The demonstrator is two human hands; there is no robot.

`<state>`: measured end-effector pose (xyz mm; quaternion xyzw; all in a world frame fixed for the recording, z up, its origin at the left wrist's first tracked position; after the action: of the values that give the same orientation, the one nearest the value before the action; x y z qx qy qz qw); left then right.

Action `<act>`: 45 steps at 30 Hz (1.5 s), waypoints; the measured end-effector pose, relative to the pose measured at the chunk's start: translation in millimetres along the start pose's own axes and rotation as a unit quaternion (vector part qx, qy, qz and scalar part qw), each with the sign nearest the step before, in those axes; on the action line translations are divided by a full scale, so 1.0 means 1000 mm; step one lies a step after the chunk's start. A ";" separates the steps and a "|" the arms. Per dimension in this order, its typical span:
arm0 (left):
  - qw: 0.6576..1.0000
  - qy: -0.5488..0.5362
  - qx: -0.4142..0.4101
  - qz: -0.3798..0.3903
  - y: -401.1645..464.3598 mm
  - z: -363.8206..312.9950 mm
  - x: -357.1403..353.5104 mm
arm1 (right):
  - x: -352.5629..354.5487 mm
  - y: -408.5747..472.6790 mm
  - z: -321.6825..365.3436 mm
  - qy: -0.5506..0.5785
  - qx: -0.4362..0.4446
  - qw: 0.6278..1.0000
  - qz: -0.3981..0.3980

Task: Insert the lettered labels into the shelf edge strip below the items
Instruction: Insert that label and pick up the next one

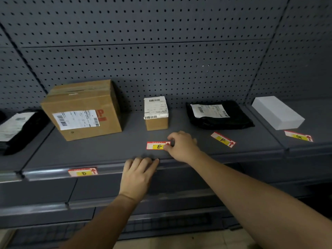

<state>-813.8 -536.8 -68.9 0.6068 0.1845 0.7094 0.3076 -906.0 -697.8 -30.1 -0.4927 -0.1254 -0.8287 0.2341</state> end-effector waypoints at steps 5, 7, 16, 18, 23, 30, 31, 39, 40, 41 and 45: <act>0.998 0.013 -0.055 -0.011 0.001 -0.002 -0.004 | -0.002 0.005 0.002 -0.031 -0.030 0.999 0.018; 0.998 0.010 -0.068 -0.015 0.000 -0.003 -0.008 | -0.002 0.006 0.002 -0.032 -0.044 0.998 0.028; 0.994 0.001 -0.101 -0.037 -0.005 -0.001 -0.015 | 0.000 0.010 0.006 -0.010 -0.081 0.996 0.039; 0.994 -0.002 -0.103 -0.040 -0.006 -0.001 -0.016 | 0.001 0.009 0.006 -0.003 -0.086 0.996 0.039; 0.994 -0.026 -0.097 -0.035 -0.006 -0.001 -0.015 | 0.001 0.009 0.006 0.015 -0.087 0.995 0.037; 0.993 -0.112 0.015 -0.026 -0.007 -0.006 -0.008 | 0.005 0.007 -0.006 0.096 -0.065 0.993 0.020; 0.992 -0.124 0.025 -0.020 -0.005 -0.006 -0.006 | 0.008 0.006 -0.008 0.129 -0.064 0.989 0.019; 0.982 -0.172 0.038 0.061 -0.010 -0.005 -0.006 | 0.029 -0.033 -0.003 0.204 0.018 0.979 0.013; 0.982 -0.171 0.036 0.073 -0.011 -0.005 -0.006 | 0.028 -0.038 -0.003 0.187 0.034 0.982 0.020; 0.981 -0.171 0.036 0.084 -0.011 -0.005 -0.007 | 0.027 -0.043 -0.002 0.169 0.049 0.984 0.025; 0.978 -0.171 0.036 0.111 -0.012 -0.007 -0.005 | 0.019 -0.054 0.004 0.086 0.097 0.991 0.042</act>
<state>-818.1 -530.7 -82.1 0.7467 0.0863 0.6175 0.2318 -938.1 -654.7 -10.7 -0.3995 -0.1633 -0.8413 0.3255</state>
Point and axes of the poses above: each hand's wrist, its own y-axis towards the middle knuckle, its own x-axis out of the back of the hand, z = x × y, the point moved 7 cm from there along y, towards the middle knuckle, and after that the axes turned 7 degrees about -x, right-handed, at the moved point
